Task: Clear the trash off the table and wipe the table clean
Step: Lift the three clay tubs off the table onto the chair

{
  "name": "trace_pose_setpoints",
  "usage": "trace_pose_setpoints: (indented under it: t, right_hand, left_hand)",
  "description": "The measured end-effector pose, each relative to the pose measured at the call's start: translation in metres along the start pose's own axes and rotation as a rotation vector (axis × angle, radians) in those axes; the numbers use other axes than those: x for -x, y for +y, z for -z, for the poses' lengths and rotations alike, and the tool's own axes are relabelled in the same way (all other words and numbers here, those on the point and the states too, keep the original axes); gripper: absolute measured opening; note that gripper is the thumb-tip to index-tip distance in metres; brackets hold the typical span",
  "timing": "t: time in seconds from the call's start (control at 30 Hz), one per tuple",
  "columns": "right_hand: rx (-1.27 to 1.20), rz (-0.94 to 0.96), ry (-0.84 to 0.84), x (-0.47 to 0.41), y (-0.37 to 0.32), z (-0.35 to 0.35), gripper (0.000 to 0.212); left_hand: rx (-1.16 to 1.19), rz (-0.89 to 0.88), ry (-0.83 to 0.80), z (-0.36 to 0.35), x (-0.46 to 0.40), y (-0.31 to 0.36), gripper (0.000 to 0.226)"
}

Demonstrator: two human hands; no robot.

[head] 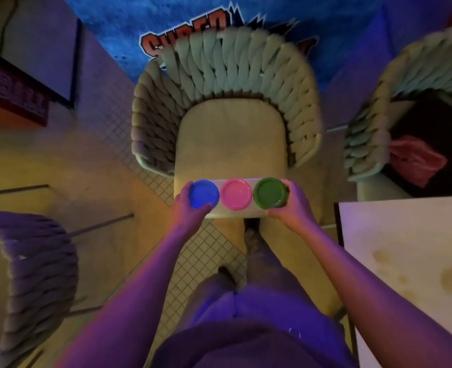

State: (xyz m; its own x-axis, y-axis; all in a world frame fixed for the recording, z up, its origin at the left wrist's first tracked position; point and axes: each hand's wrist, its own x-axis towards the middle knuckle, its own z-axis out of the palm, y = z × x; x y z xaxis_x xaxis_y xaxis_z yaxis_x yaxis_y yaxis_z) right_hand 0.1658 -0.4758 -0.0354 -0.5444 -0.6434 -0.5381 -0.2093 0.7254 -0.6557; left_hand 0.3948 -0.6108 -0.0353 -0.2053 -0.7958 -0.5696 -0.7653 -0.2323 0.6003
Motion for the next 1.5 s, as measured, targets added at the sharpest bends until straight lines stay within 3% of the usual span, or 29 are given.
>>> trace_pose_setpoints:
  t: [0.27, 0.6, 0.77, 0.93, 1.1, 1.33, 1.5]
  right_hand:
    - [0.047, -0.021, -0.07, -0.104, -0.024, 0.01, 0.093]
    - [0.066, -0.126, -0.112, -0.215, -0.037, -0.008, 0.104]
    - [0.008, -0.176, -0.085, -0.272, -0.045, -0.022, 0.096]
    - [-0.202, -0.225, -0.043, -0.318, -0.048, -0.035, 0.088]
    - [-0.318, -0.252, 0.01, -0.367, -0.051, -0.047, 0.09]
    - [-0.429, -0.332, -0.016, -0.38, -0.066, -0.052, 0.073]
    - [-0.482, -0.373, -0.01, -0.382, -0.062, -0.054, 0.073]
  left_hand:
    - [0.019, 0.079, 0.032, -0.01, -0.078, 0.037, 0.095]
    - [-0.099, 0.071, 0.007, -0.022, -0.185, 0.063, 0.078]
    - [-0.089, 0.079, -0.001, -0.03, -0.251, 0.073, 0.079]
    - [-0.049, 0.041, 0.05, -0.039, -0.31, 0.082, 0.079]
    - [-0.05, 0.002, 0.071, -0.047, -0.363, 0.096, 0.081]
    - [-0.12, -0.051, 0.077, -0.055, -0.386, 0.097, 0.079]
    - [-0.113, -0.048, 0.053, -0.055, -0.389, 0.09, 0.081]
